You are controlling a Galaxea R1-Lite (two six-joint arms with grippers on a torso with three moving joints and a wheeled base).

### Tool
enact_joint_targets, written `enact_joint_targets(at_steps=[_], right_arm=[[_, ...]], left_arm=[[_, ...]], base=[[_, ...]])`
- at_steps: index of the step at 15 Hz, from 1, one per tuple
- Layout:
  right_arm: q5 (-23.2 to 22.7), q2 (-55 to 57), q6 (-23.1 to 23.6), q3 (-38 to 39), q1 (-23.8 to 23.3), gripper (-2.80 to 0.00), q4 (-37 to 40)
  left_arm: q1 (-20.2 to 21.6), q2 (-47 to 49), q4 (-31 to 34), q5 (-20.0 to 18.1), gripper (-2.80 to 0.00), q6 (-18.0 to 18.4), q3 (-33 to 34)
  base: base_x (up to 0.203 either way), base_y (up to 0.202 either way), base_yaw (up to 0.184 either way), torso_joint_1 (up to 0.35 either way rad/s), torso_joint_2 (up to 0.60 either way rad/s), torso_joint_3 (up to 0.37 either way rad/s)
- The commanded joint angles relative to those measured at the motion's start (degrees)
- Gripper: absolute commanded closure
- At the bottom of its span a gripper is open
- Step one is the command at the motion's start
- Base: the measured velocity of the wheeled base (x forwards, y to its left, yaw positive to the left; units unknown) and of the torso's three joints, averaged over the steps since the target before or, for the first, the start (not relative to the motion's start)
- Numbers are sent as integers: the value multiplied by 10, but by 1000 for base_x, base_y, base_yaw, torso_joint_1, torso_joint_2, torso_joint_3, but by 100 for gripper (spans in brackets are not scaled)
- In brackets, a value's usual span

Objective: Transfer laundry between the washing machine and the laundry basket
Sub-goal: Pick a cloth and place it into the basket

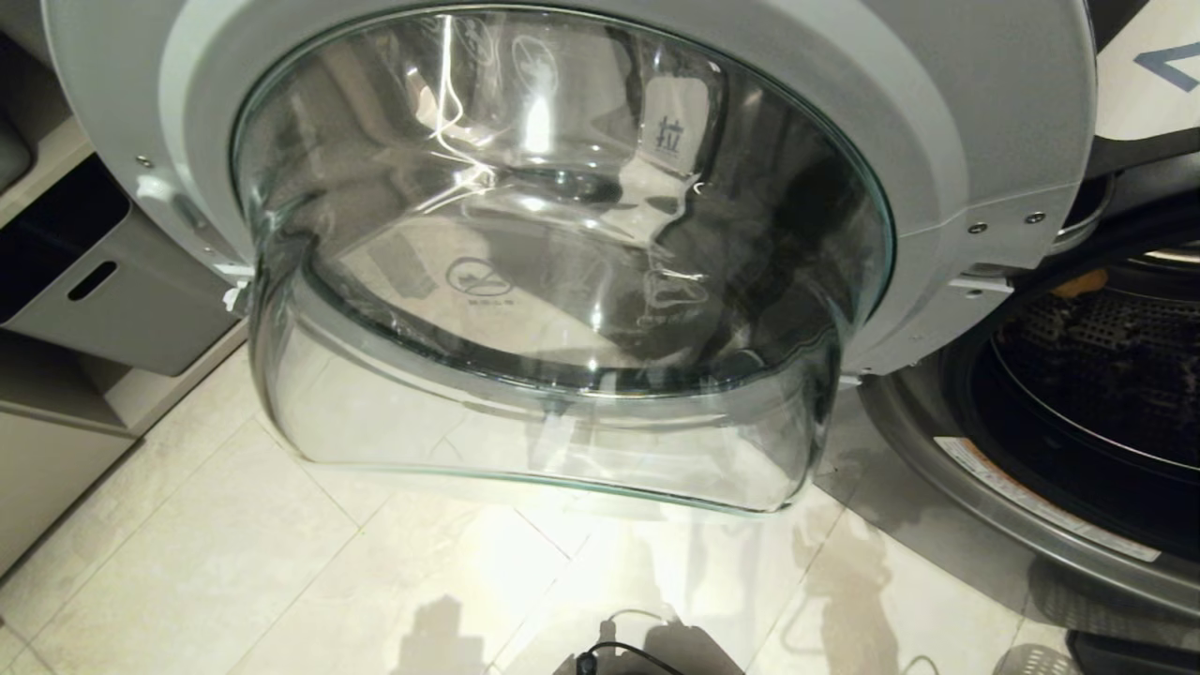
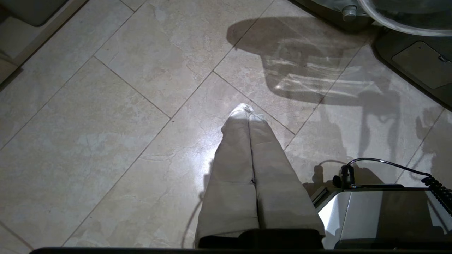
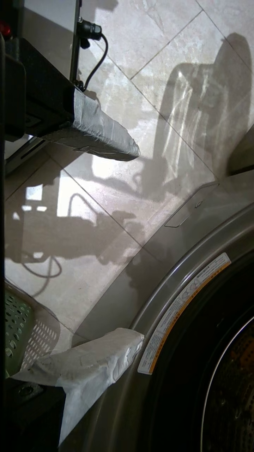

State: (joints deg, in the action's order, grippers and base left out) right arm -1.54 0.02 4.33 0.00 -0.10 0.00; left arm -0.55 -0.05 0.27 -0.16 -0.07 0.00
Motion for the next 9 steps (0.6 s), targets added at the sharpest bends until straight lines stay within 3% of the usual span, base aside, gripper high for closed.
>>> enact_joint_targets(at_steps=[1,6,9], right_arm=[[0,0,0,0,0,-280,0],[0,0,2,0,0,-280,0],[0,0,2,0,0,-280,0]], left_arm=[[0,0,0,0,0,0,0],[0,0,0,0,0,0,0],[0,0,0,0,0,0,0]], base=[[-1,-151,-7,3,-5,8],[0,-172,-1,2,3,1],[0,-17,-1,1,-1,1]])
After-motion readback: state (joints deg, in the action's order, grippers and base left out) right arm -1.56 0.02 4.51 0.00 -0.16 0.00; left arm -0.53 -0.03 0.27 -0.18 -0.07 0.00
